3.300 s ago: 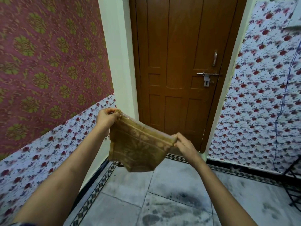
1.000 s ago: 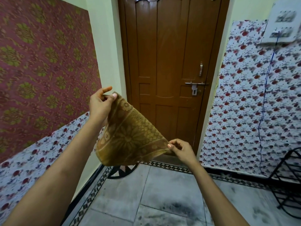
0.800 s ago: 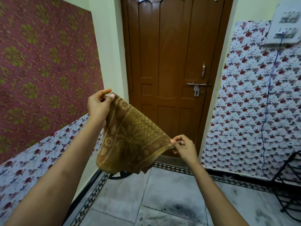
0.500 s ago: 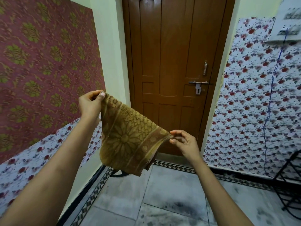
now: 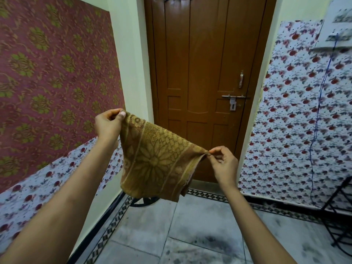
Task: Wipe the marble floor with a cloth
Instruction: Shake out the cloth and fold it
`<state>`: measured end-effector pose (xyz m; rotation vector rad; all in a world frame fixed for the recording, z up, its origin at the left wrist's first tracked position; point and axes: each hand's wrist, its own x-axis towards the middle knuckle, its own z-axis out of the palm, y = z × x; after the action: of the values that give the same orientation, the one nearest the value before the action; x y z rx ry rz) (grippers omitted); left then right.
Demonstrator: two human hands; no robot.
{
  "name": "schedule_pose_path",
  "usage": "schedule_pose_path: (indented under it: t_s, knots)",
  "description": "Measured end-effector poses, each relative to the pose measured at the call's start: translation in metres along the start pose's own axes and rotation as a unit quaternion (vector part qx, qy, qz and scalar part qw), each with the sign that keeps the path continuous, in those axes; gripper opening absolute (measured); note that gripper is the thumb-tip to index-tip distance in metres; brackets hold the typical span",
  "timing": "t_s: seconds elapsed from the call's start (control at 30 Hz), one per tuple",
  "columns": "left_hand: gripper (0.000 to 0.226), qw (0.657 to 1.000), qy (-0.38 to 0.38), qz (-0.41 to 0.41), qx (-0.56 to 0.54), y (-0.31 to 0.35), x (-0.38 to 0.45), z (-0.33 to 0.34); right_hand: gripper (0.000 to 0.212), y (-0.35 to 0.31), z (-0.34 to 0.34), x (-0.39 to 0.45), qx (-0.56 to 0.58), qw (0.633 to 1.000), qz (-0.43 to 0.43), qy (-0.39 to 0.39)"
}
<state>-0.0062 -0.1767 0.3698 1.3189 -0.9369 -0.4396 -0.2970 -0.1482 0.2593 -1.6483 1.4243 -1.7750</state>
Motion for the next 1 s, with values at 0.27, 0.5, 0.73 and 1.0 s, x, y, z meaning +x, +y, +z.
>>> schedule_pose_path:
  t_s: [0.27, 0.5, 0.73, 1.0]
  knots:
    - [0.024, 1.000, -0.004, -0.004, -0.021, 0.004, -0.003, 0.002, 0.027, -0.012, -0.004, 0.002, 0.173, 0.982, 0.070, -0.003]
    - [0.023, 0.999, -0.018, -0.001, -0.036, 0.004, -0.002, 0.002, 0.013, -0.020, -0.013, 0.009, 0.242, 0.946, 0.206, -0.073]
    - [0.022, 0.999, -0.028, -0.003, -0.028, 0.000, -0.002, 0.004, 0.017, -0.019, -0.007, 0.016, 0.354, 0.844, 0.401, -0.043]
    - [0.023, 0.997, -0.048, -0.009, -0.053, 0.003, -0.006, 0.004, 0.018, -0.018, 0.003, 0.022, 0.465, 0.775, 0.427, 0.010]
